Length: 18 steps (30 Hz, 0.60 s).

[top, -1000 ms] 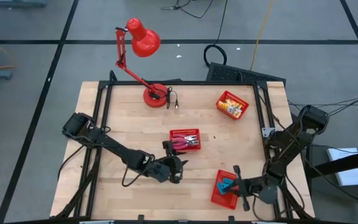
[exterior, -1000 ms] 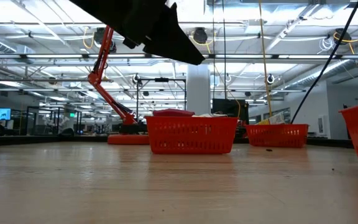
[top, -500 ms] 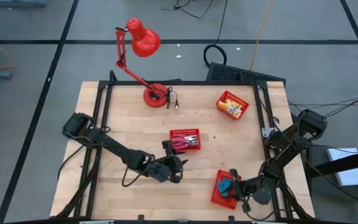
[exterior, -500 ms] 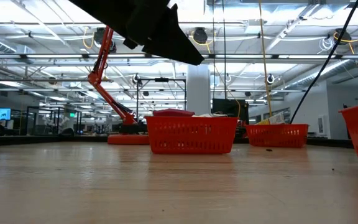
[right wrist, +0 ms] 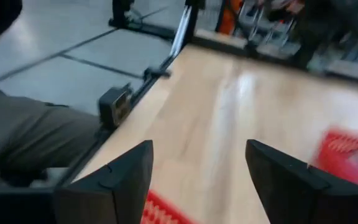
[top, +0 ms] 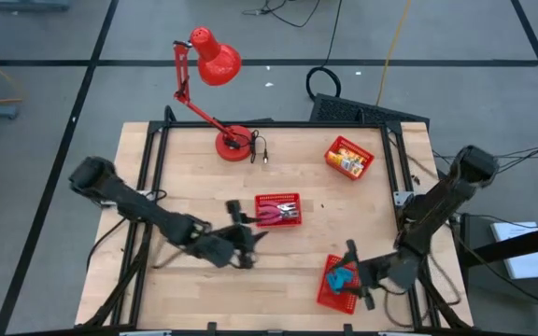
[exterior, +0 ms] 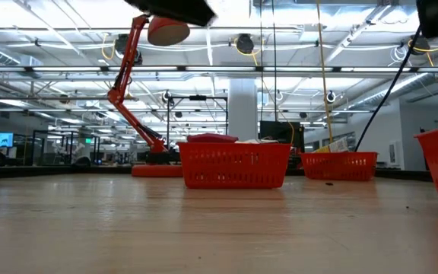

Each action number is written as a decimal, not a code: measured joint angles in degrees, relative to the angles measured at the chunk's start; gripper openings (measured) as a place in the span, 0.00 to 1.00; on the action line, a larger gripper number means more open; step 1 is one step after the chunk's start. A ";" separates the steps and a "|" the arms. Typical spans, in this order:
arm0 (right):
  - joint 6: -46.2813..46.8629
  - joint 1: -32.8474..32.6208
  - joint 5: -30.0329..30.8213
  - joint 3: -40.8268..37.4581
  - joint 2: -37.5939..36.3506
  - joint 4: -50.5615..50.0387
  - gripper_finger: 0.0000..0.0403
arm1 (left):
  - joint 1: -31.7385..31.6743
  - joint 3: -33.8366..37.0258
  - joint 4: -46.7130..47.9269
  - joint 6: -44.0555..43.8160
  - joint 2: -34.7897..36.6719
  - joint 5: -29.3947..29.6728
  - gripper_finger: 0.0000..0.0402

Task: Pick & Place School Supplies
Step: Return to Home Position

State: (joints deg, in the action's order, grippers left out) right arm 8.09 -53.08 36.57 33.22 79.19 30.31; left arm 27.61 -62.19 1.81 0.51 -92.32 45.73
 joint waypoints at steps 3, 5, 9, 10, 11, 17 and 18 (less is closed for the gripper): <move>-6.37 -1.01 2.46 -0.05 -8.29 -4.91 0.61 | 2.85 0.00 10.26 -3.18 7.25 1.05 0.43; -8.94 -2.28 4.05 -0.73 -14.12 -8.43 0.59 | 5.62 0.00 17.12 -6.36 11.71 2.78 0.43; -12.63 -5.36 5.77 -5.19 -25.07 -10.55 0.55 | 13.78 3.41 28.82 -16.71 20.02 9.47 0.43; -13.52 -6.29 5.86 -6.68 -27.78 -10.49 0.54 | 16.52 5.11 30.04 -19.94 22.50 10.99 0.43; -14.07 -7.22 6.11 -8.35 -30.68 -10.46 0.53 | 19.22 7.10 30.63 -23.01 25.20 12.59 0.43; -16.81 -11.70 14.13 -17.76 -47.03 -10.49 0.48 | 34.43 22.94 34.40 -42.41 41.55 17.45 0.43; -17.40 -12.02 14.72 -19.10 -49.70 -10.46 0.47 | 36.22 25.53 34.42 -45.42 44.36 17.51 0.43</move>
State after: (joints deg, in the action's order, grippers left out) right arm -9.31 -65.10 51.29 14.12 29.49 19.84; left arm 63.83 -36.66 36.23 -44.92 -47.96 63.24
